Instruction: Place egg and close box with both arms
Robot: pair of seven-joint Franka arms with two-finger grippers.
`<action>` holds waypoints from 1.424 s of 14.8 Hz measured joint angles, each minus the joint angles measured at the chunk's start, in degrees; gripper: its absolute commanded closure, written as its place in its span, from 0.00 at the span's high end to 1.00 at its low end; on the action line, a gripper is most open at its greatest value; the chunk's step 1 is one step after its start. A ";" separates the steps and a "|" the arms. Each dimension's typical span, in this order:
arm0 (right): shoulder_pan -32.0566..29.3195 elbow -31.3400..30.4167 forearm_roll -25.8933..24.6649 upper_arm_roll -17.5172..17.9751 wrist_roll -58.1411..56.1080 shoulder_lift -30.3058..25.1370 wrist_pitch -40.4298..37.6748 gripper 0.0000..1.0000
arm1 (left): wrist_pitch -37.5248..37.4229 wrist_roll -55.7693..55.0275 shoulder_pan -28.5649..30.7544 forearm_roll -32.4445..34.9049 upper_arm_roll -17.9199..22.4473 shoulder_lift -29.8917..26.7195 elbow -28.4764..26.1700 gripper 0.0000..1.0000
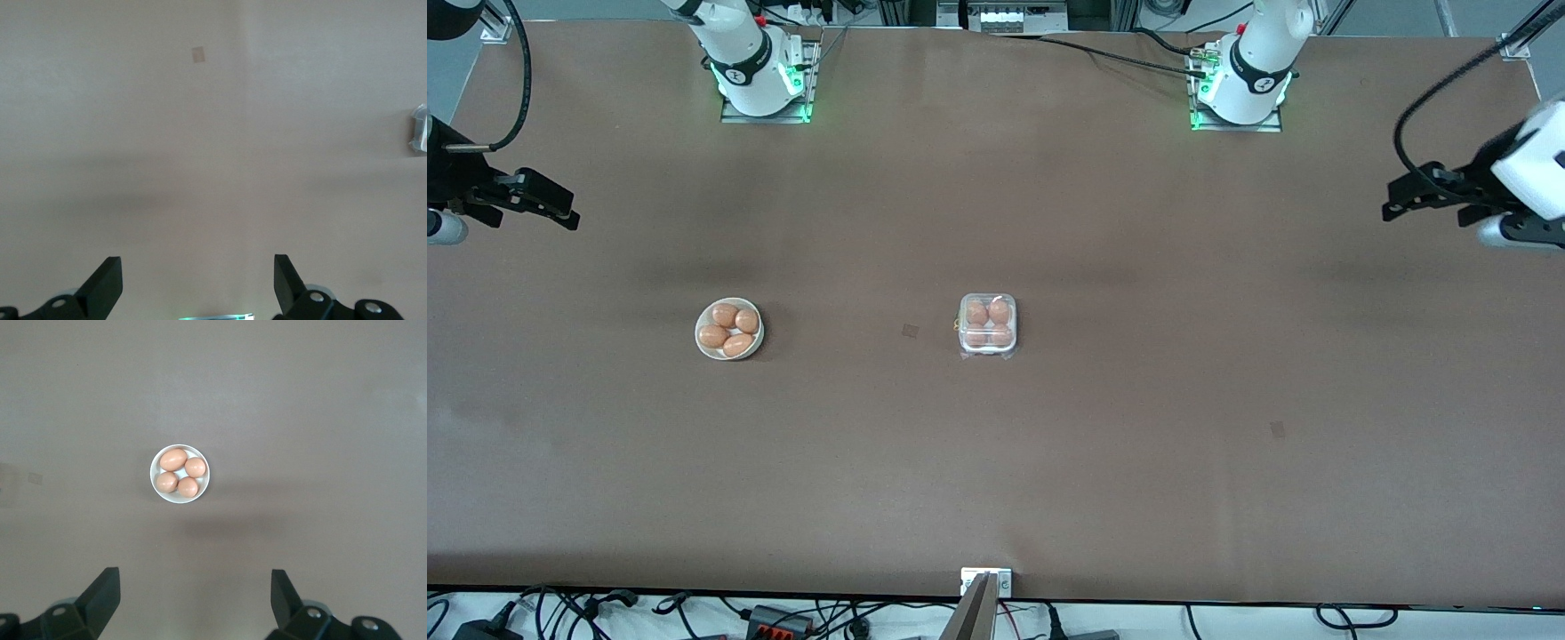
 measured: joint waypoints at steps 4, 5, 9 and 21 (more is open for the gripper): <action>-0.16 -1.30 0.00 0.00 0.00 -1.44 0.24 1.00 | 1.65 -0.69 -1.95 0.00 3.38 -0.22 -1.32 1.00; -0.16 -1.99 0.00 0.00 0.00 -1.96 0.38 1.00 | 1.96 -0.69 -2.98 0.00 4.44 -0.22 -1.37 1.00; -0.17 -3.07 0.00 0.00 0.00 -2.54 0.55 1.00 | 3.48 -0.72 -9.70 0.01 9.21 -0.45 -1.38 1.00; -0.21 -3.06 0.00 0.00 0.01 -2.35 0.84 1.00 | 2.65 -0.70 -10.39 0.05 9.19 -0.52 -1.30 1.00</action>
